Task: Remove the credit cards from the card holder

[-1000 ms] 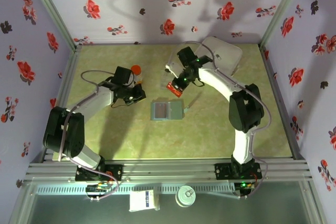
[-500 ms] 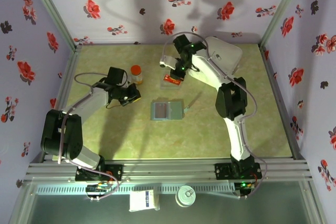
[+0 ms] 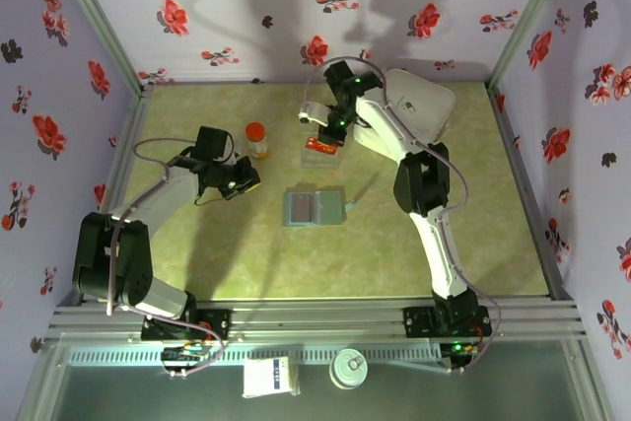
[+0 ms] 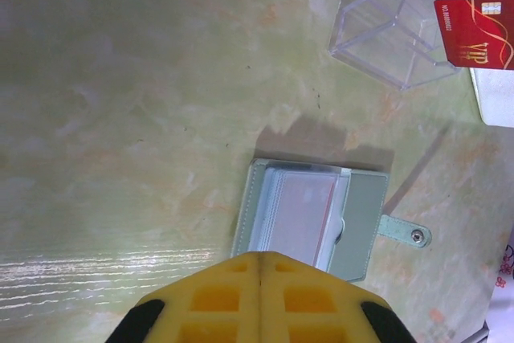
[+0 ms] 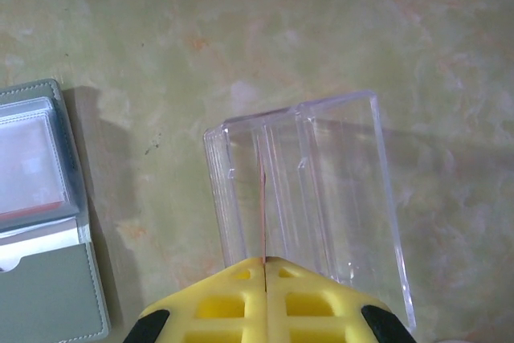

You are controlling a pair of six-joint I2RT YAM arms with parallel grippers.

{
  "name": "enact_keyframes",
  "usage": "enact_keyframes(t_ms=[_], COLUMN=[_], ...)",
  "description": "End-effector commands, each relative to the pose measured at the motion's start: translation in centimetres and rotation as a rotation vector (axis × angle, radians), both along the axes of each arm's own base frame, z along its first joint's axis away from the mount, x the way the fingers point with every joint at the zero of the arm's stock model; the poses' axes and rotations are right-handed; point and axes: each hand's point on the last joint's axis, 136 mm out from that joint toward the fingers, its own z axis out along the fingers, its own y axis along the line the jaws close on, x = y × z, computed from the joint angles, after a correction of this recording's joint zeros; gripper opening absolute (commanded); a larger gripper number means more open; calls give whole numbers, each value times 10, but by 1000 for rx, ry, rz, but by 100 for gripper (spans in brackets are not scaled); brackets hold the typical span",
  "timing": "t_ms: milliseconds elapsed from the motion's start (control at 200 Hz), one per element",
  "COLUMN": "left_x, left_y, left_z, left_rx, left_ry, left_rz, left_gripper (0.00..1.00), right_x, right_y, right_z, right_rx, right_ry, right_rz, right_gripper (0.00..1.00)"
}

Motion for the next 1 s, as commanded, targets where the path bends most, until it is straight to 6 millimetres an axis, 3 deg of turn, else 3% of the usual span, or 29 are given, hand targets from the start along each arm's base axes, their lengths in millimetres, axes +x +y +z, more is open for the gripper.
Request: enact_keyframes(t_ms=[0, 315, 615, 995], left_x=[-9, -7, -8, -6], left_y=[4, 3, 2, 1], left_z=[-1, -3, -4, -7], left_rx=[-5, -16, -20, -28], left_ry=[24, 26, 30, 35], left_rz=[3, 10, 9, 13], left_gripper=[0, 0, 0, 0], right_x=[-4, -11, -29, -56], right_y=[0, 2, 9, 25], right_z=[-5, -21, -45, -60], right_rx=[12, 7, -15, -27], right_ry=[38, 112, 196, 274], right_rz=[26, 10, 26, 70], right_gripper=[0, 0, 0, 0])
